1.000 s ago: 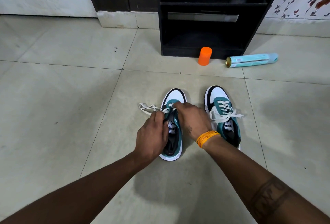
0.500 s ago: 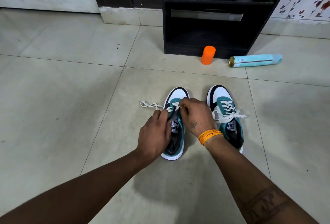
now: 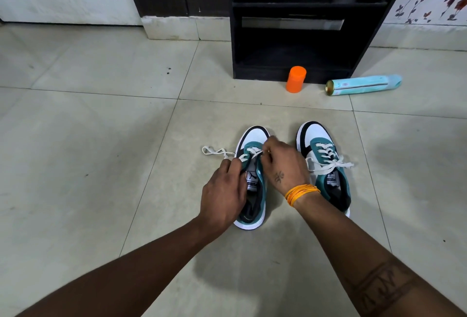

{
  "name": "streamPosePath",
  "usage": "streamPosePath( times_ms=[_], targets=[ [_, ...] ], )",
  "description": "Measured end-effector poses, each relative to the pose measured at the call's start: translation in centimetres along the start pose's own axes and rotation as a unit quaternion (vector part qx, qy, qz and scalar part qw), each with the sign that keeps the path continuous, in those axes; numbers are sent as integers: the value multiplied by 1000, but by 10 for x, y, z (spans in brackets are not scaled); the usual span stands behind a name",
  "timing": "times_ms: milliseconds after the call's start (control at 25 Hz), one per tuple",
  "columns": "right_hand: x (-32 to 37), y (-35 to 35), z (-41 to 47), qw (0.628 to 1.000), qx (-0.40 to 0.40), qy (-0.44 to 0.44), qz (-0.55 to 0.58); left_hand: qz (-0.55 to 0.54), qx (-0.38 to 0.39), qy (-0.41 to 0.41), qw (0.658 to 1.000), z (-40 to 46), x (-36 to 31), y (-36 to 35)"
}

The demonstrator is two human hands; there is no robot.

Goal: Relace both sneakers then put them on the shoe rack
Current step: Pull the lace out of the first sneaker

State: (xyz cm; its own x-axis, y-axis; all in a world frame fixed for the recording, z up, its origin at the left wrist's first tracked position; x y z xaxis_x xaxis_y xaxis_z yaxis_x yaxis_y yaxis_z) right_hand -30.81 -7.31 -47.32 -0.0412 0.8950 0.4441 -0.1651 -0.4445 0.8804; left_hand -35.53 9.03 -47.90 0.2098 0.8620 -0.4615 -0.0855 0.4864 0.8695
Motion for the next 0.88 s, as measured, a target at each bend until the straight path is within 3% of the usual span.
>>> streamPosePath(
  times_ms=[80,160,360,520,600,680,760,880],
  targets=[
    [-32,8,-1,988,-24,-147,34,0,3,-1,1000,0,1,1],
    [-41,15,-4,978,-39,-197,60,-2,3,-2,1000,0,2,1],
    [8,9,-9,998,0,-24,51,-3,-5,3,1000,-1,2,0],
    [3,2,-23,981,33,-119,148,-55,-21,-6,998,1,6,6],
    [9,-2,-42,978,38,-121,168,-87,-45,-40,994,11,10,17],
    [12,-6,-57,980,-5,-90,179,-81,-57,-80,992,34,11,24],
    [10,-13,-66,978,-50,-74,190,-38,-18,-128,991,63,4,17],
    [11,-15,-73,970,-95,-82,207,54,113,-228,966,86,-16,-10]
  ],
)
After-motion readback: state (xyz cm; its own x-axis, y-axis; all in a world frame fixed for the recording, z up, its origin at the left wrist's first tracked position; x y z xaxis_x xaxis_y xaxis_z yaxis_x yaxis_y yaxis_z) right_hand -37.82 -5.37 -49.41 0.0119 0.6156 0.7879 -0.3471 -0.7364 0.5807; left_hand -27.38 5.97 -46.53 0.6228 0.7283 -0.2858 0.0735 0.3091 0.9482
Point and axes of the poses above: each hand's wrist, its own z-axis towards the middle knuckle, its own y-axis out of the back of the hand, x = y × z, the point moved 9 cm from there along z, towards the middle knuckle, and after that the axes turned 3 degrees about y, right-handed, at the moved point
